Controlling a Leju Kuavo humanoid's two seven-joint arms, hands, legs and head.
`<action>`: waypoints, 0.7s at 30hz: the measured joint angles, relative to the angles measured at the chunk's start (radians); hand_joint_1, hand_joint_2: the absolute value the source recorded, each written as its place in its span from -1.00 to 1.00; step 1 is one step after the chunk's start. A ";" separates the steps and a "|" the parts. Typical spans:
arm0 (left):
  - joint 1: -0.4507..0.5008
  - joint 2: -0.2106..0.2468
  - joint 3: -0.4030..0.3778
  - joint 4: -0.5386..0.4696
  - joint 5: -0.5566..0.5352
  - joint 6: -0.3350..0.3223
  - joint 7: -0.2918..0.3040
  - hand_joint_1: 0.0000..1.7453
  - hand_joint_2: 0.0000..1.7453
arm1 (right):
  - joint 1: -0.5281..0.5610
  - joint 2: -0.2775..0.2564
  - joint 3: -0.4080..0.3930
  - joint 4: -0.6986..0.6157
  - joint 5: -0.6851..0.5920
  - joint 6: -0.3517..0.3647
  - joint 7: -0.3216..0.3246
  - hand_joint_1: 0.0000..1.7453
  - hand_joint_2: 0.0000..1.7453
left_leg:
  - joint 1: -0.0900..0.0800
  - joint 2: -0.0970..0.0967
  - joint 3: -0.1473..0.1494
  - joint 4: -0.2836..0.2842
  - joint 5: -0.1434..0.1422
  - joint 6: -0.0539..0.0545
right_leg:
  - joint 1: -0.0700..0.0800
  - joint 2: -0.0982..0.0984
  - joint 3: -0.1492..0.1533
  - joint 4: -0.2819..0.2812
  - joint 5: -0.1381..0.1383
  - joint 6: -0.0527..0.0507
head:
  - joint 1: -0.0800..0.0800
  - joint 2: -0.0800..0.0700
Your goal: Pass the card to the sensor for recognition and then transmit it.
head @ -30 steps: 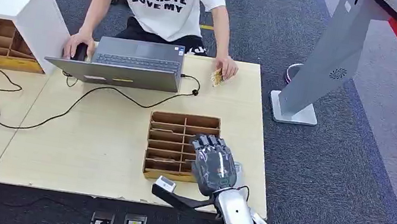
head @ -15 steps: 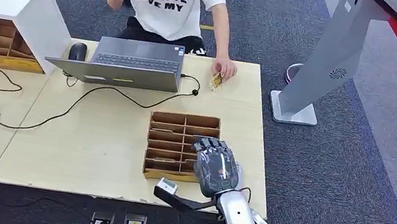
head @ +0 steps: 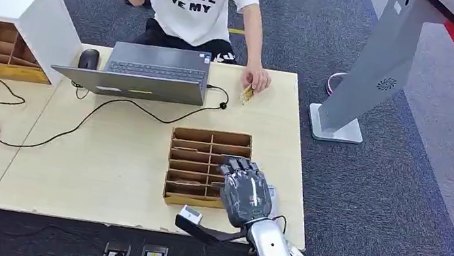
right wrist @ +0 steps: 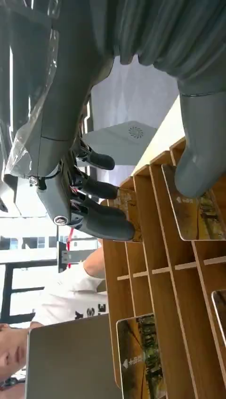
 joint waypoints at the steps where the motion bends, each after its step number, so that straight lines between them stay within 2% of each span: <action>1: 0.000 0.000 0.000 0.000 0.000 0.000 0.000 -1.00 -1.00 | 0.001 0.000 0.000 0.000 -0.002 0.002 0.000 -0.12 1.00 | 0.000 0.000 0.000 0.000 0.000 0.000 | 0.000 0.000 0.000 0.000 0.000 0.000 | 0.000 0.000; 9: 0.000 0.002 0.000 0.000 -0.003 -0.002 0.000 -1.00 -1.00 | 0.013 0.002 0.002 -0.001 -0.016 0.024 0.001 -0.04 1.00 | 0.000 0.000 0.000 0.000 0.000 0.000 | 0.000 0.000 0.000 0.000 0.000 0.000 | 0.000 0.000; 21: 0.000 0.007 0.000 0.000 -0.017 -0.009 0.000 -1.00 -1.00 | 0.040 -0.001 0.002 -0.022 -0.029 0.056 0.025 -0.04 1.00 | 0.000 0.000 0.000 0.000 0.000 0.000 | 0.000 0.000 0.000 0.000 0.000 0.000 | 0.000 0.000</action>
